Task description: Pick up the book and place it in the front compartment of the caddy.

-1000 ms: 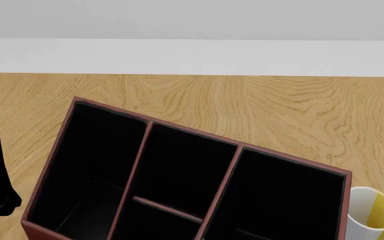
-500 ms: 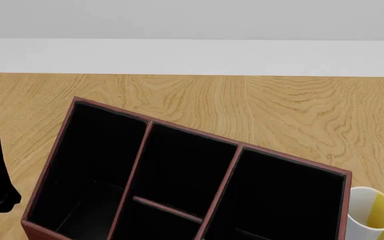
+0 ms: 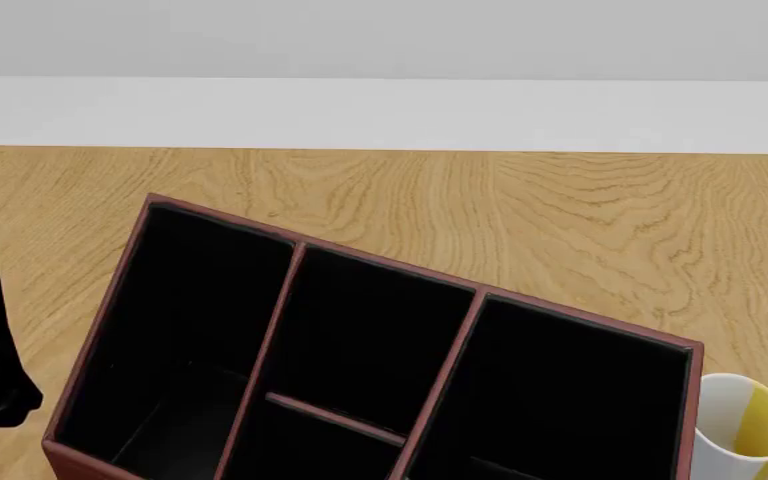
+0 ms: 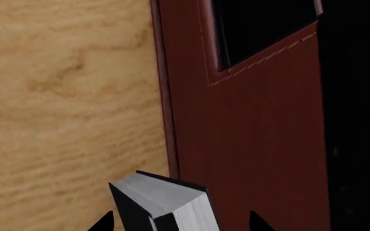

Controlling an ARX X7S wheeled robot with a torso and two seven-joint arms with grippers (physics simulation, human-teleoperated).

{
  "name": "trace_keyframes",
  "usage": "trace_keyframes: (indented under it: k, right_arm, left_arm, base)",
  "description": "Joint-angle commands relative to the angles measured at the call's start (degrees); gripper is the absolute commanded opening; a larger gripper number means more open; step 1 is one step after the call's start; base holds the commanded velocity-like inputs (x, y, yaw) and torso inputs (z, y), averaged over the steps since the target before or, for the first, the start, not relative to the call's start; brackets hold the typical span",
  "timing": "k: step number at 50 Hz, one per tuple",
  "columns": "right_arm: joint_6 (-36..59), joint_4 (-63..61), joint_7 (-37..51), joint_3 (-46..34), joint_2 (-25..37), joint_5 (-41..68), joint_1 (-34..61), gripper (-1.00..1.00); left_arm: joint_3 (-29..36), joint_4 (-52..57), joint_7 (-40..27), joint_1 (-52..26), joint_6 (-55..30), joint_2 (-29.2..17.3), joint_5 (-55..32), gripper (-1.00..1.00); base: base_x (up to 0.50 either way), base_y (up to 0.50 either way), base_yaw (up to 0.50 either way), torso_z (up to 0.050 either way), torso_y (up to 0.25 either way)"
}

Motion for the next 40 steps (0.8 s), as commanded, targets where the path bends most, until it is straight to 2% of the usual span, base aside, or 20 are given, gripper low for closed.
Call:
trace_keyframes:
  k: [1,12,13,24,30,34,40]
  right_arm:
    - [-1.48,0.87,-3.67,-2.40,0.64,-4.39,0.13,1.00]
    - [-3.69,1.79,-6.98,-5.12,1.46,-8.98,-0.02,1.00]
    - [-3.74,1.77,-7.13,-5.31,1.47,-9.19,0.05,-1.00]
    - [-2.54,0.50,-4.84,-5.68,-0.09,-6.15,0.68,-1.00]
    - [-0.51,-0.18,-0.84,-5.32,-2.25,-0.53,1.96,-1.00]
    - [0.75,-0.52,4.34,-4.50,-3.56,6.35,4.44,-1.00]
    - [-1.33,-0.55,20.41,-7.72,-7.02,25.43,13.70,-1.00]
  left_arm:
    - [0.03,-0.19,-0.04,0.49,0.68,-0.32,0.05,1.00]
    - [0.03,-0.10,-0.37,0.55,0.84,-0.60,-0.27,1.00]
    - [0.05,-0.14,-0.41,0.51,0.83,-0.62,-0.28,1.00]
    - [0.45,-0.27,-0.49,0.71,1.28,-0.76,-0.25,1.00]
    - [0.35,-0.10,-0.81,0.59,1.18,-0.88,-0.67,1.00]
    - [0.41,-0.16,-0.79,0.79,1.49,-0.99,-0.53,1.00]
    - [0.52,-0.21,-0.89,0.85,1.68,-1.05,-0.61,1.00]
  base:
    - [0.00,0.00,0.00,0.000,0.000]
    - [0.00,0.00,0.00,0.000,0.000]
    - [0.00,0.00,0.00,0.000,0.000]
    - [0.00,0.00,0.00,-0.001,0.000]
    - [0.00,0.00,0.00,-0.003,0.000]
    - [0.00,0.00,0.00,0.000,0.000]
    - [0.00,0.00,0.00,-0.002,0.000]
